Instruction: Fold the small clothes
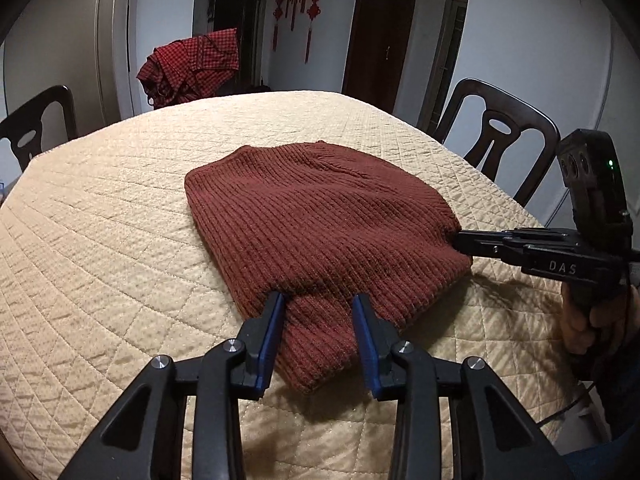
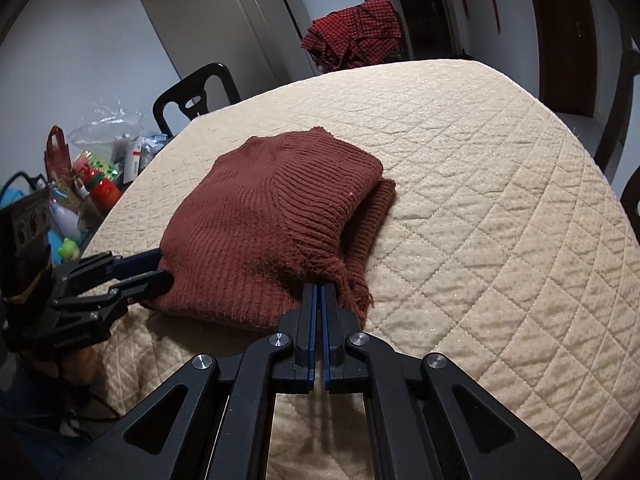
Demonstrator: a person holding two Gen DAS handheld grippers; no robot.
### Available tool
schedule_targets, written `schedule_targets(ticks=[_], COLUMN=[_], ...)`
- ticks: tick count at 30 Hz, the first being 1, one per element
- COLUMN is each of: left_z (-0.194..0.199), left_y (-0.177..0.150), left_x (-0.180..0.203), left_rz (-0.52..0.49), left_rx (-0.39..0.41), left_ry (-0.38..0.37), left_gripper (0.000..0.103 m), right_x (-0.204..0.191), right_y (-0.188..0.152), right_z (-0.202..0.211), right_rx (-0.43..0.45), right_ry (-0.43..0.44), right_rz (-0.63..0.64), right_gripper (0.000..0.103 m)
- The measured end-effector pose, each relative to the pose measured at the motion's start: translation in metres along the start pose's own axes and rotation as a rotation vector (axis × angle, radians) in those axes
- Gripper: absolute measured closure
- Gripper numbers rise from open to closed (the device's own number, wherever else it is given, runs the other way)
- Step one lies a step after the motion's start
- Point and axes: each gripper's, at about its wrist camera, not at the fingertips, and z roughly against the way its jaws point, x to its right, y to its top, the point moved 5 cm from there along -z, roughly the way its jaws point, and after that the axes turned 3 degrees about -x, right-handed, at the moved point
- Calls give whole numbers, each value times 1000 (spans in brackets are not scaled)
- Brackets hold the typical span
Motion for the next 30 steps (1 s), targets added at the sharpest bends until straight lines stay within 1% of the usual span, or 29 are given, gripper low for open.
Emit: schedule_targets(ticks=[4, 6, 10, 13, 16, 19, 26, 30], left_z=[3, 6, 15, 17, 8, -1, -2, 4], left_y=[2, 4, 12, 19, 20, 16, 12, 16], left_x=[-2, -3, -8, -14, -19, -20, -21, -25], left_rz=[27, 39, 59, 78, 94, 107, 109, 117], left_rx=[-6, -5, 26, 46, 29, 4, 8, 14], left_ry=[3, 14, 75, 94, 106, 99, 96, 85], left_gripper=[65, 65, 65, 65, 65, 65, 64, 64], right_x=[-6, -13, -24, -21, -12, -7, -6, -8], right_y=[-1, 2, 12, 18, 18, 17, 15, 19], right_z=[5, 12, 25, 16, 2, 0, 0, 7], right_rx=[-3, 16, 71, 66, 42, 45, 40, 37], right_ry=[-20, -16, 25, 15, 24, 49, 61, 50], right_rz=[23, 38, 47, 39, -1, -26, -29, -23], right_gripper=[102, 100, 100, 100, 100, 100, 100, 100])
